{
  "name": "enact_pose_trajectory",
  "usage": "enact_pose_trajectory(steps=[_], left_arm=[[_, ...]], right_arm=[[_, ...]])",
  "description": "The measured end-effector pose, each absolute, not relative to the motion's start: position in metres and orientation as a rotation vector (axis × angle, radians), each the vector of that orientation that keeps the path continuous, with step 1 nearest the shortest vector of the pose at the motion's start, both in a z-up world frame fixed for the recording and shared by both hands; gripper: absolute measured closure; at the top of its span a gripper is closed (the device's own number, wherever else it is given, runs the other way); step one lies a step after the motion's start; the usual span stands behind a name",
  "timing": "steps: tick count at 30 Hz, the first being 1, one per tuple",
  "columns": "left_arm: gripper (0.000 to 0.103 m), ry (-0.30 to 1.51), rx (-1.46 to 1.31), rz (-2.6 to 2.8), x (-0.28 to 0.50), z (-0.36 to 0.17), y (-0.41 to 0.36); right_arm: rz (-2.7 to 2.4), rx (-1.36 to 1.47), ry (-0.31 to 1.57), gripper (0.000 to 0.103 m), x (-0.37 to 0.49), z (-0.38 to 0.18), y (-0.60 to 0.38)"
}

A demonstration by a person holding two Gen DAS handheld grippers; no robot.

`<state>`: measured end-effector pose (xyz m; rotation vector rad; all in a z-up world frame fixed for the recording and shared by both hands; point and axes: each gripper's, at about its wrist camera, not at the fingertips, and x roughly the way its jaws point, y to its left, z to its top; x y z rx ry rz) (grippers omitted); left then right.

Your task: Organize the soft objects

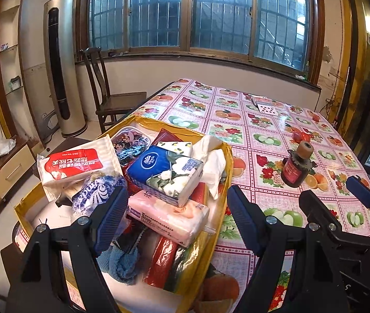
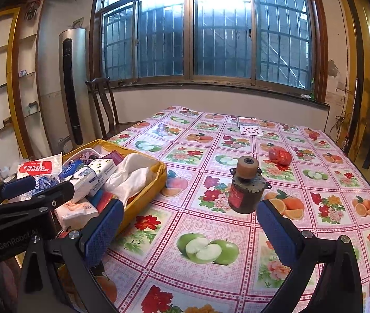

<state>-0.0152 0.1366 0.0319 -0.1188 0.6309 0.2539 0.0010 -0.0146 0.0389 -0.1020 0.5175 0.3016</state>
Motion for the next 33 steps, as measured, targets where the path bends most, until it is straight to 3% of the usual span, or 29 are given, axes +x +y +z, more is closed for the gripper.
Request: enact_pose_trajectory(steps=[33], left_arm=[[0.024,0.598,-0.205,0.532,-0.036,0.022,0.213]], right_arm=[[0.371,-0.081,0.528,0.000,0.012,0.042,0.071]])
